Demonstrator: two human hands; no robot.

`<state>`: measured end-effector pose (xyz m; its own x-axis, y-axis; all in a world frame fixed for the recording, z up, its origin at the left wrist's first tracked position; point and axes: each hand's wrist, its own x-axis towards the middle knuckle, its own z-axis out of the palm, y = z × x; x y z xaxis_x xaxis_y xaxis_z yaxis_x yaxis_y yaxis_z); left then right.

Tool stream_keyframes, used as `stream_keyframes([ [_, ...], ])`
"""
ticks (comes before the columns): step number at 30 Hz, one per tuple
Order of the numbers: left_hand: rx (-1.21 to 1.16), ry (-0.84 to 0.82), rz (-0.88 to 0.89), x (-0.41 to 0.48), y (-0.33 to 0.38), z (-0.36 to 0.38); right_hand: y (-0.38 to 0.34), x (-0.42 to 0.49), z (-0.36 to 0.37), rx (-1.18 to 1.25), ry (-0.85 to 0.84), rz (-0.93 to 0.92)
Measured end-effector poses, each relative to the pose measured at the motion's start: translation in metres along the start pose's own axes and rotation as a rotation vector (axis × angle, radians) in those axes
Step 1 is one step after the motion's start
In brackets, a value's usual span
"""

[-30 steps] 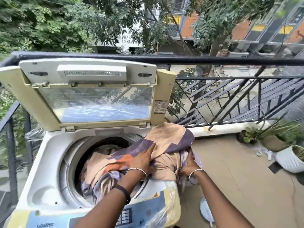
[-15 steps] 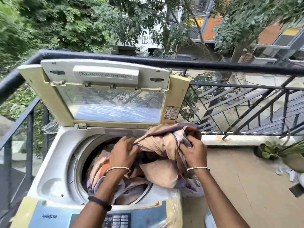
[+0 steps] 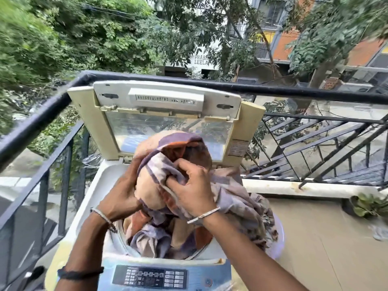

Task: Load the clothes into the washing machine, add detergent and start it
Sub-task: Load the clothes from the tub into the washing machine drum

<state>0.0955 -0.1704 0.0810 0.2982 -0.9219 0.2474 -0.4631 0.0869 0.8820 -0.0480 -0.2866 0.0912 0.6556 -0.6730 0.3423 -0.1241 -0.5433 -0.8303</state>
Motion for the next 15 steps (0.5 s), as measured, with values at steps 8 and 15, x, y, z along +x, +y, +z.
stream_keyframes([
  [8,0.591,-0.541,-0.763,-0.022,-0.126,0.049,0.095,-0.039,0.003,-0.18,-0.411,0.293],
  [15,0.659,-0.375,-0.504,-0.023,-0.117,0.084,0.188,-0.089,-0.113,-0.443,-0.038,0.567],
])
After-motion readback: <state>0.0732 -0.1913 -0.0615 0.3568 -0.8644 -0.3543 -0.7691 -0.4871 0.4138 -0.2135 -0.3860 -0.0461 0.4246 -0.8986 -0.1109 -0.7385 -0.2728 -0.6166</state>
